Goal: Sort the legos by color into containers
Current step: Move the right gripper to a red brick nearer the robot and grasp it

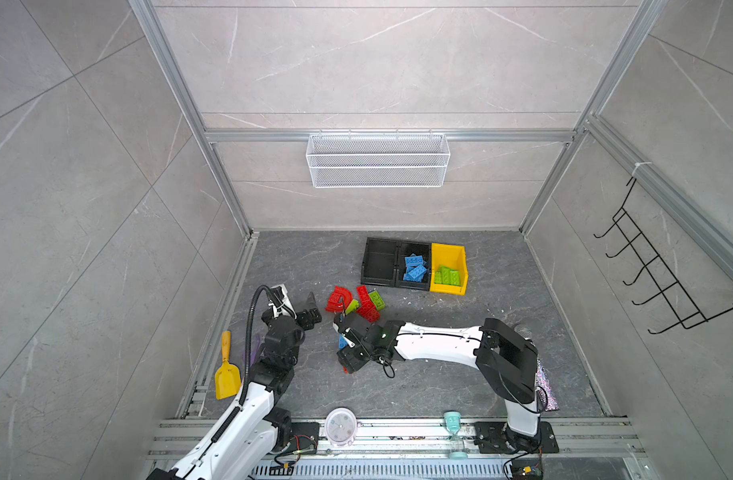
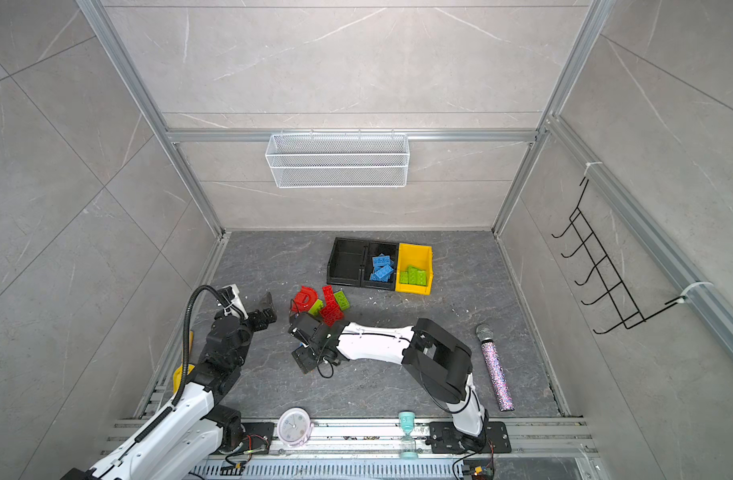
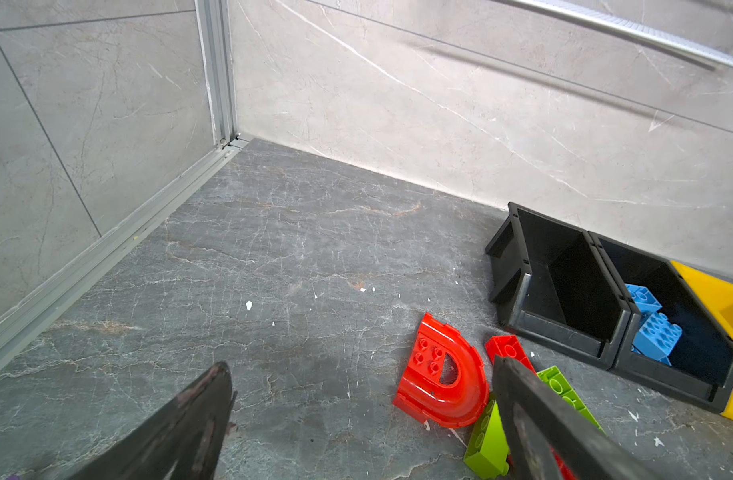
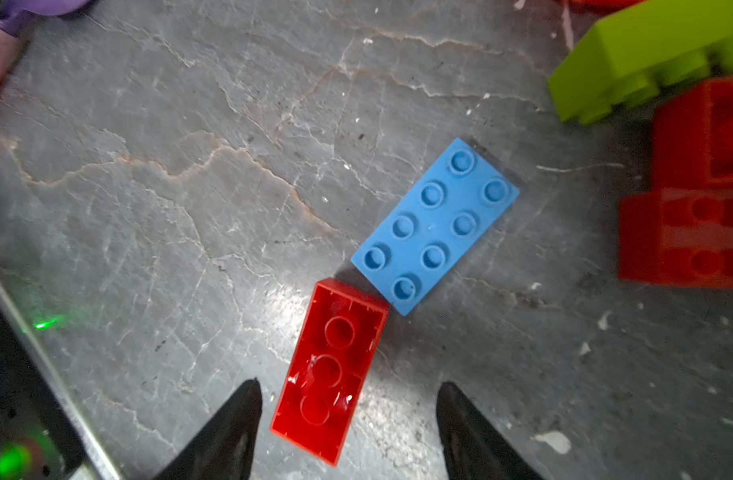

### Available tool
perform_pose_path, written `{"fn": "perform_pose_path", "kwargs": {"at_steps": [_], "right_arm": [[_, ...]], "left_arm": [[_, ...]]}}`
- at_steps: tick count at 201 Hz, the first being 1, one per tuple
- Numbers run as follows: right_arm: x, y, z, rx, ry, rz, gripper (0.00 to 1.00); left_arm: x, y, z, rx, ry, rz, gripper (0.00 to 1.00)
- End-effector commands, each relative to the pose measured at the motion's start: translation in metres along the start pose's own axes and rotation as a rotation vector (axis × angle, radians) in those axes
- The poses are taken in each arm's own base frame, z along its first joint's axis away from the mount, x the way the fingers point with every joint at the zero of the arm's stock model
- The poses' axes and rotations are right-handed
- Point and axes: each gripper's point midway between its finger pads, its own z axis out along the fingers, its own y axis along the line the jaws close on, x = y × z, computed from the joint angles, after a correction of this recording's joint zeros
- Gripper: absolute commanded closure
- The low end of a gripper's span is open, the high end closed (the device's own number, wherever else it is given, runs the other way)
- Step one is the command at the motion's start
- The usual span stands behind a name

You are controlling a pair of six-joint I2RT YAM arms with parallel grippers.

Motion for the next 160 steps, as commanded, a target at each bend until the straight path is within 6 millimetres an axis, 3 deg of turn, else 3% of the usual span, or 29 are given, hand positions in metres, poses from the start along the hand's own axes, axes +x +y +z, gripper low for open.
{"fn": "perform_pose_path", "kwargs": {"at_steps": [1,40,81,101,133,160], "right_arm": [[-0.004,0.0,0.006,0.034,0.001,0.019,0.31],[0.003,0.002,0.02,0.04,0.042,0.015,0.34],[0.005,0.002,0.024,0.042,0.053,0.015,0.47],[0.006,0.001,0.022,0.048,0.059,0.013,0.57],[0.007,-0.003,0.014,0.064,0.055,0.012,0.63],[0.001,-0.004,-0.004,0.058,0.02,0.015,0.67]], "left_arm": [[-0.011,0.004,-0.002,-0.021,-0.038,-0.035,0.0],[-0.009,0.005,-0.002,-0.025,-0.035,-0.036,0.0],[-0.011,0.006,-0.003,-0.025,-0.043,-0.039,0.0],[-0.012,0.006,-0.004,-0.025,-0.045,-0.04,0.0],[-0.011,0.006,-0.004,-0.023,-0.044,-0.041,0.0],[-0.011,0.005,-0.003,-0.021,-0.044,-0.041,0.0]]}}
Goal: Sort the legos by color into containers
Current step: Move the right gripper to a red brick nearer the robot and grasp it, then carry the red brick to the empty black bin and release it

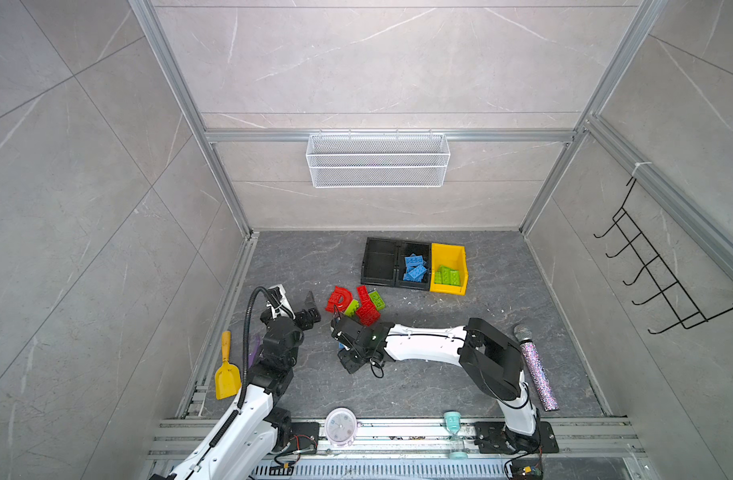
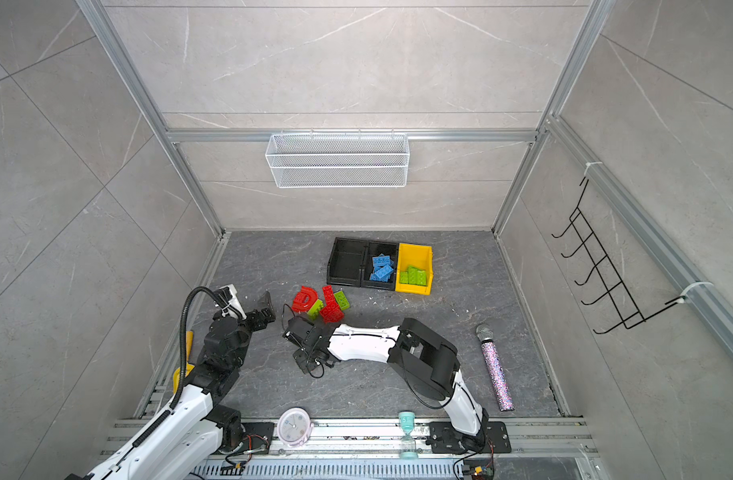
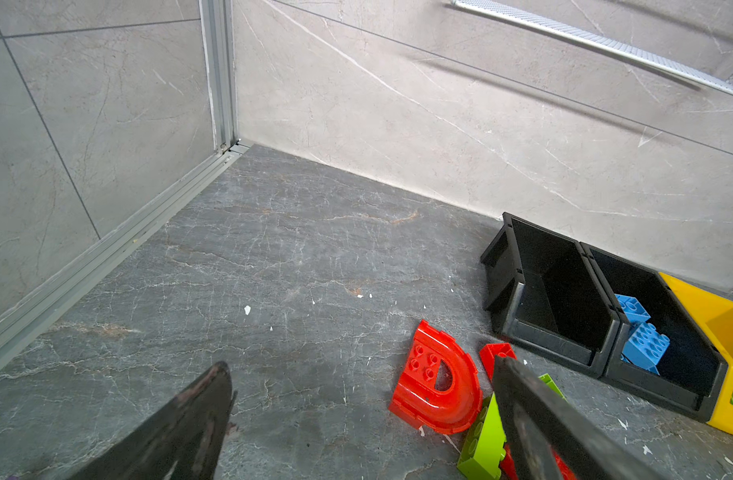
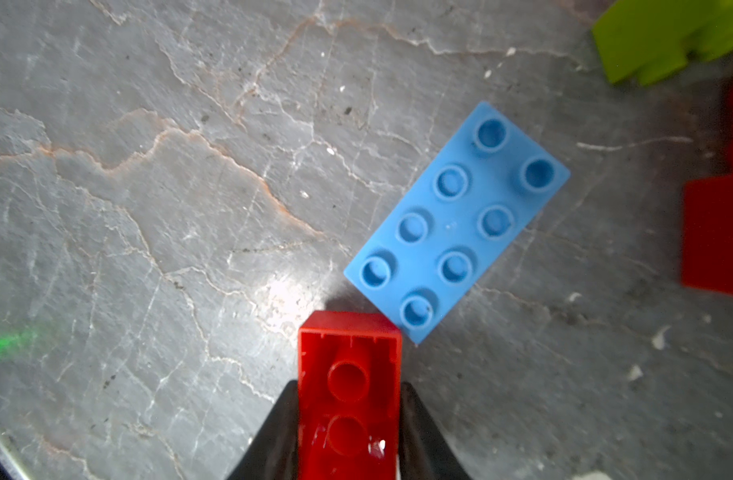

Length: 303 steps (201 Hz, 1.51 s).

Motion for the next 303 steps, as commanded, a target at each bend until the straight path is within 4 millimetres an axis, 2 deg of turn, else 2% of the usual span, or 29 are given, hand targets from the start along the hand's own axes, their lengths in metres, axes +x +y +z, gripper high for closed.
{"fn": "perform_pose_path", "kwargs": {"at_steps": [1,17,35,62,97,116,157,188,216,248,253,266,274,288,303], "right_arm": [[-0.005,-0.004,-0.023,0.016,-0.029,0.001,0.67],[-0.012,-0.009,-0.038,-0.005,-0.062,0.014,0.69],[-0.024,-0.025,-0.055,-0.045,-0.11,0.059,0.71],[-0.046,-0.063,-0.076,-0.064,-0.177,0.116,0.71],[-0.086,-0.118,-0.094,-0.073,-0.26,0.18,0.71],[-0.107,-0.147,-0.096,-0.044,-0.279,0.196,0.71],[-0.145,-0.204,-0.089,0.0,-0.329,0.256,0.72],[-0.17,-0.235,-0.076,0.025,-0.361,0.294,0.72],[-0.186,-0.254,-0.064,0.043,-0.369,0.324,0.72],[-0.198,-0.276,-0.054,0.074,-0.368,0.352,0.7],[-0.199,-0.28,-0.053,0.078,-0.366,0.358,0.67],[-0.203,-0.283,-0.052,0.091,-0.36,0.363,0.49],[-0.205,-0.284,-0.053,0.094,-0.357,0.36,0.42],[-0.207,-0.282,-0.058,0.086,-0.354,0.354,0.37],[-0.207,-0.276,-0.071,0.078,-0.356,0.349,0.36]], "left_arm": [[-0.007,0.004,-0.001,-0.021,-0.029,-0.023,0.0],[-0.007,0.004,-0.001,-0.022,-0.028,-0.022,0.0],[-0.006,0.005,-0.001,-0.022,-0.026,-0.023,0.0],[-0.005,0.004,-0.001,-0.02,-0.025,-0.025,0.0],[-0.005,0.002,0.0,-0.012,-0.022,-0.024,0.0],[-0.005,0.002,0.001,-0.009,-0.021,-0.021,0.0],[-0.005,0.0,0.002,-0.001,-0.015,-0.014,0.0],[-0.003,-0.004,0.003,0.016,-0.007,-0.007,0.0],[-0.002,-0.013,0.008,0.054,0.02,0.008,0.0],[0.001,-0.015,0.01,0.057,0.036,0.014,0.0],[0.001,-0.015,0.01,0.058,0.036,0.012,0.0],[0.001,-0.016,0.01,0.064,0.035,0.013,0.0],[0.002,-0.016,0.01,0.066,0.038,0.013,0.0],[0.003,-0.018,0.011,0.07,0.043,0.015,0.0],[0.002,-0.019,0.013,0.075,0.048,0.017,0.0]]}}
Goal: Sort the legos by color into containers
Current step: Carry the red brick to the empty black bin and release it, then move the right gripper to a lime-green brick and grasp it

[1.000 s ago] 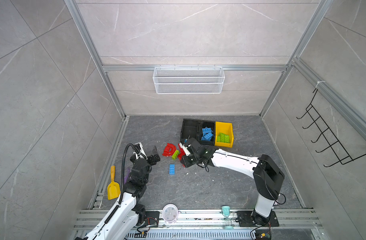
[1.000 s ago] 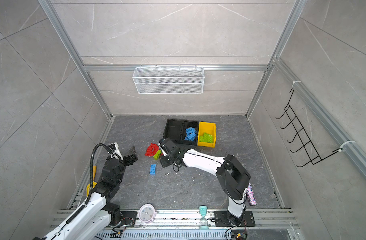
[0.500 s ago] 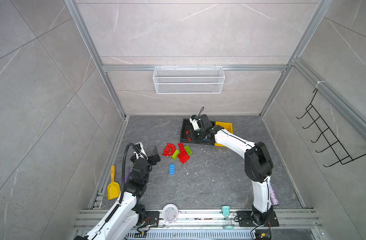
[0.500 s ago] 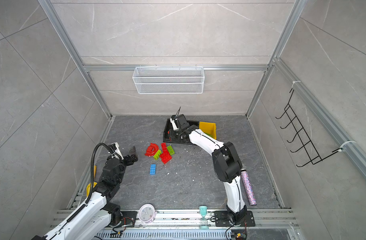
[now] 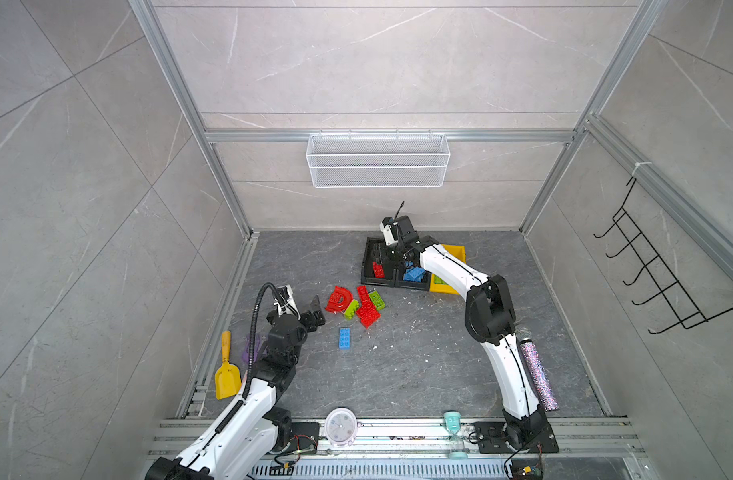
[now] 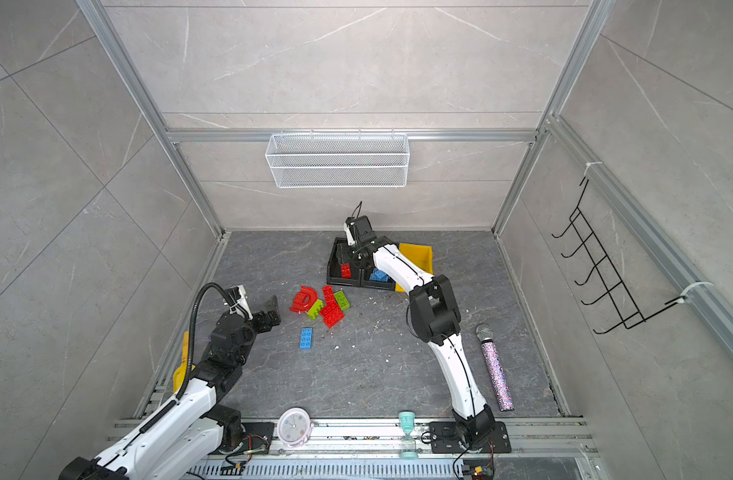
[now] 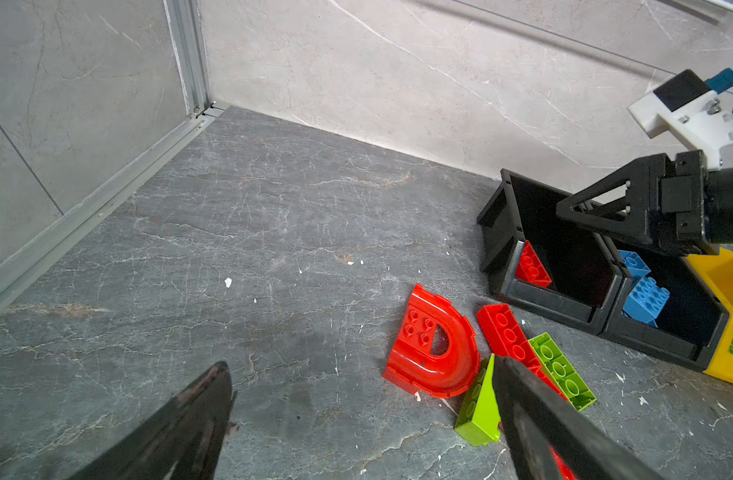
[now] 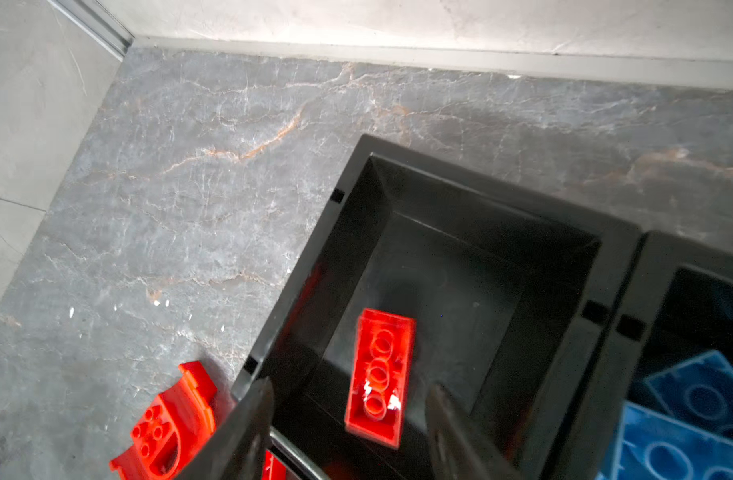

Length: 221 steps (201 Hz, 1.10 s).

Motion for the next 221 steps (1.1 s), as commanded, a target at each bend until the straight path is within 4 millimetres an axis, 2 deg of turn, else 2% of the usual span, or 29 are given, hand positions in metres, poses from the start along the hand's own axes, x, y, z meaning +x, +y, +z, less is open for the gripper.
{"fn": "perform_pose_path", "kwargs": {"at_steps": [1,19,44,68,85,105,129,174,221], "right_arm": [[-0.001,0.004,-0.016,0.004,0.025,-0.009,0.36],[0.002,0.01,-0.033,0.001,0.018,-0.03,0.35],[0.02,0.016,-0.057,-0.018,0.03,-0.045,0.37],[0.049,0.018,-0.074,-0.02,0.038,-0.049,0.4],[0.071,0.02,-0.077,-0.017,0.059,-0.055,0.41],[0.095,0.018,-0.071,0.013,0.101,-0.077,0.43],[0.109,0.021,-0.059,0.0,0.123,-0.081,0.42],[0.119,0.025,-0.032,-0.012,0.163,-0.088,0.4],[0.13,0.026,-0.012,-0.013,0.196,-0.083,0.44]], "left_arm": [[-0.026,-0.012,0.001,0.04,-0.055,-0.009,0.0],[-0.025,-0.014,0.001,0.05,-0.049,-0.008,0.0],[-0.025,-0.014,0.001,0.051,-0.047,-0.007,0.0],[-0.024,-0.018,0.004,0.066,-0.028,0.003,0.0],[-0.023,-0.023,0.007,0.081,-0.009,0.007,0.0],[-0.02,-0.025,0.01,0.092,0.002,0.011,0.0],[-0.018,-0.025,0.011,0.09,0.005,0.012,0.0],[-0.017,-0.027,0.012,0.098,0.01,0.019,0.0],[-0.018,-0.026,0.011,0.097,0.006,0.022,0.0]]}}
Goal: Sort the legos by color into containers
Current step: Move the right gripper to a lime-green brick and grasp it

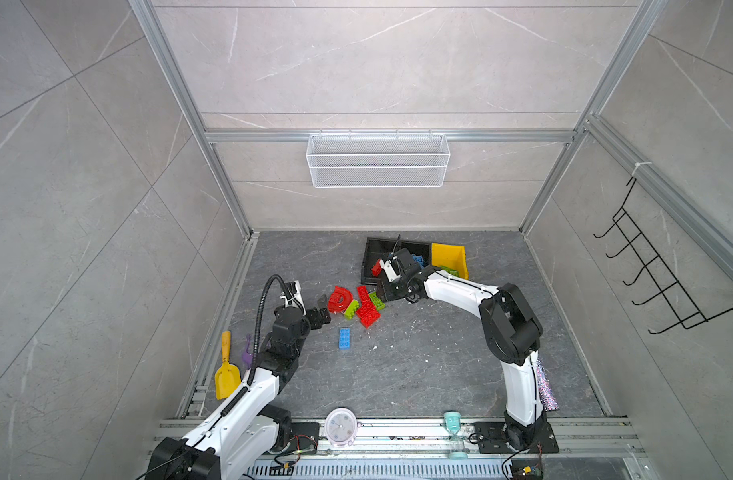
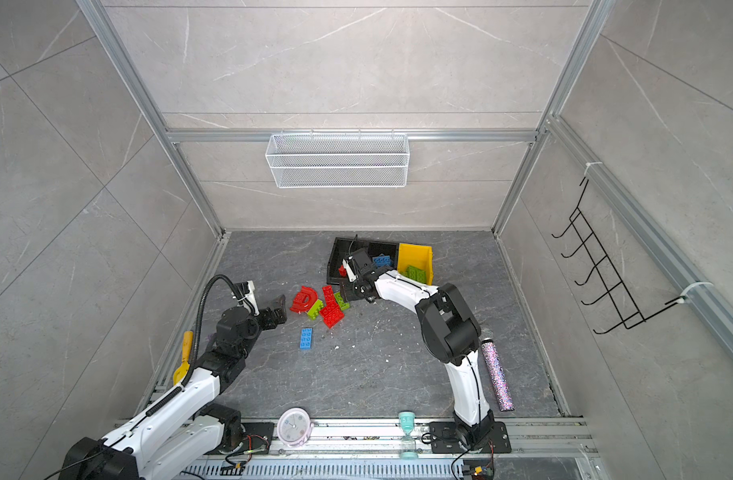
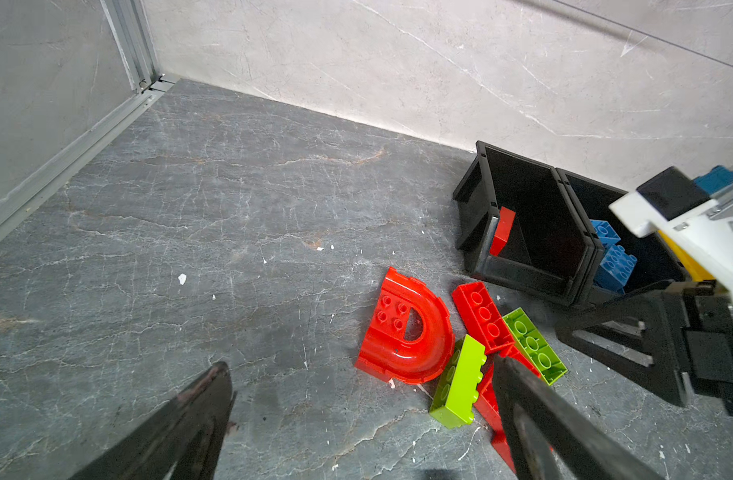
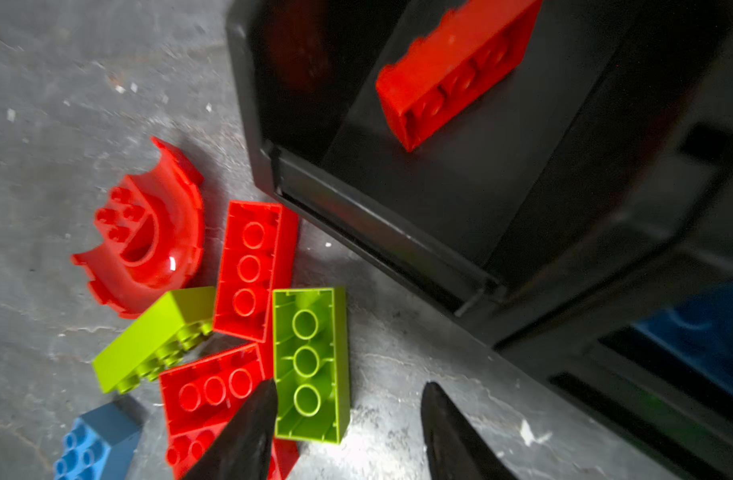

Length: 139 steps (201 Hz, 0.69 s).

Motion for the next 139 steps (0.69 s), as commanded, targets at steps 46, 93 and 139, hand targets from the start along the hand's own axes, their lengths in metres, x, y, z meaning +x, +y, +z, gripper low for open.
{"fn": "perform_pose_path", "kwargs": {"at_steps": [46,93,139], "right_arm": [[-0.008,0.01,0.02,-0.018,-0.003,-0.012,0.51],[0.003,0.001,0.018,0.016,0.012,-0.015,0.63],[0.027,-0.017,-0.018,0.097,0.022,-0.041,0.64]], "left_arm": [[-0.027,-0.006,-0.003,0.017,-0.074,0.001,0.0],[-0.028,-0.005,-0.005,0.013,-0.085,0.0,0.0],[-0.028,-0.005,-0.005,0.011,-0.082,0.001,0.0]]}}
